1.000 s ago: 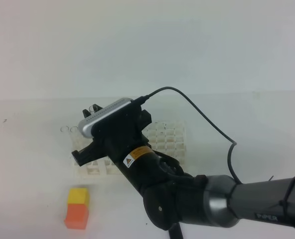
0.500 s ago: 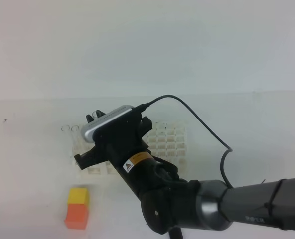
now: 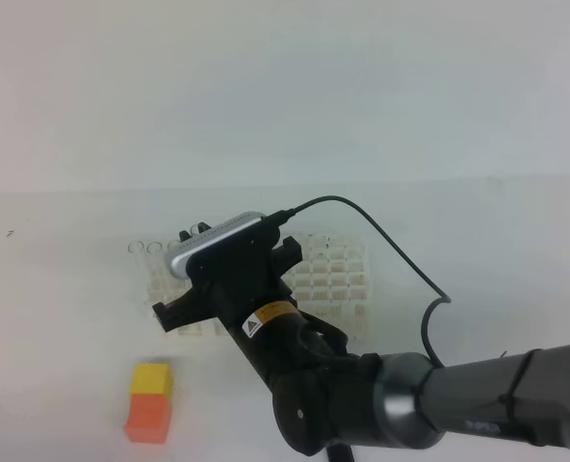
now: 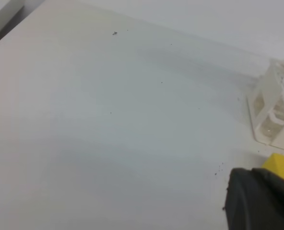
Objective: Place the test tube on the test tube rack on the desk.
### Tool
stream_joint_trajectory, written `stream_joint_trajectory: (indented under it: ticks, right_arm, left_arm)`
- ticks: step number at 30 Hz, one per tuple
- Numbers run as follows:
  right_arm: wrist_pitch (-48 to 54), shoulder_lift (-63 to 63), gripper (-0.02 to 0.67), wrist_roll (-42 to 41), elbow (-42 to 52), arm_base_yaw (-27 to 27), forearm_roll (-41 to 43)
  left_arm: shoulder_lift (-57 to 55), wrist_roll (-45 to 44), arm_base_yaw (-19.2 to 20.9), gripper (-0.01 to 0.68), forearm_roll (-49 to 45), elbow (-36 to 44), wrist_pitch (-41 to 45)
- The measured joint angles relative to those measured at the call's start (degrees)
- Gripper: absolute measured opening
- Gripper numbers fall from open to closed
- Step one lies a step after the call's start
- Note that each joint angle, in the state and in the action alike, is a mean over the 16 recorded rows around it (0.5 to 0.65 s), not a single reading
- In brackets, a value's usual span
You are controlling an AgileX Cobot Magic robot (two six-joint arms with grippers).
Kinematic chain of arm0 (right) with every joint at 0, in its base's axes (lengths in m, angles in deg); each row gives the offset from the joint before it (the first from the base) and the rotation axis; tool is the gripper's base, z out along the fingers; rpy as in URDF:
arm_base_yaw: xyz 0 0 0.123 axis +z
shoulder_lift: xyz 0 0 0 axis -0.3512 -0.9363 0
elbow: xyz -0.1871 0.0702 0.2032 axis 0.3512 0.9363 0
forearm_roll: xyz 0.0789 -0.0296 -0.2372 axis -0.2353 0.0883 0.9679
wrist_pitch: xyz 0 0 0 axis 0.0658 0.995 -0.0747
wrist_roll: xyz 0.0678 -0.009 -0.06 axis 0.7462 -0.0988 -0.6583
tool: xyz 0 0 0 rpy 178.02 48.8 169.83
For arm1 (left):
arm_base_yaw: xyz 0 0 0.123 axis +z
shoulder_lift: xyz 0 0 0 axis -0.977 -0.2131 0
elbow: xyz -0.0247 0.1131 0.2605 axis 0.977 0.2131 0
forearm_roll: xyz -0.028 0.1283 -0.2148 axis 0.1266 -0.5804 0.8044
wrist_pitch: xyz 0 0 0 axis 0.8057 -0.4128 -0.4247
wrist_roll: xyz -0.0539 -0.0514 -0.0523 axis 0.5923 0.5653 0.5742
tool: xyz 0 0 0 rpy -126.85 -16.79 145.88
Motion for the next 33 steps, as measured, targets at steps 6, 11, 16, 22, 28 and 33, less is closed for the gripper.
stream_joint_trajectory:
  ticks: [6, 11, 16, 22, 28, 33]
  right_arm:
    - [0.29, -0.43, 0.120, -0.45, 0.00, 0.04, -0.72]
    - [0.48, -0.87, 0.120, -0.54, 0.00, 0.08, -0.97]
    - [0.54, -1.28, 0.120, -0.51, 0.00, 0.09, -1.03]
    - [0.67, -1.43, 0.120, -0.49, -0.03, 0.09, -1.03]
    - [0.83, -1.51, 0.120, -0.53, -0.06, 0.09, -1.03]
    - [0.81, -1.58, 0.123, -0.60, -0.09, 0.09, -0.97]
  left_arm:
    - [0.00, 0.00, 0.00, -0.001, 0.00, 0.00, 0.00]
    - [0.00, 0.00, 0.00, -0.001, 0.00, 0.00, 0.00]
    - [0.00, 0.00, 0.00, -0.001, 0.00, 0.00, 0.00]
    - [0.00, 0.00, 0.00, -0.001, 0.00, 0.00, 0.00]
    - [0.00, 0.00, 0.00, -0.001, 0.00, 0.00, 0.00]
    - [0.00, 0.00, 0.00, -0.001, 0.00, 0.00, 0.00]
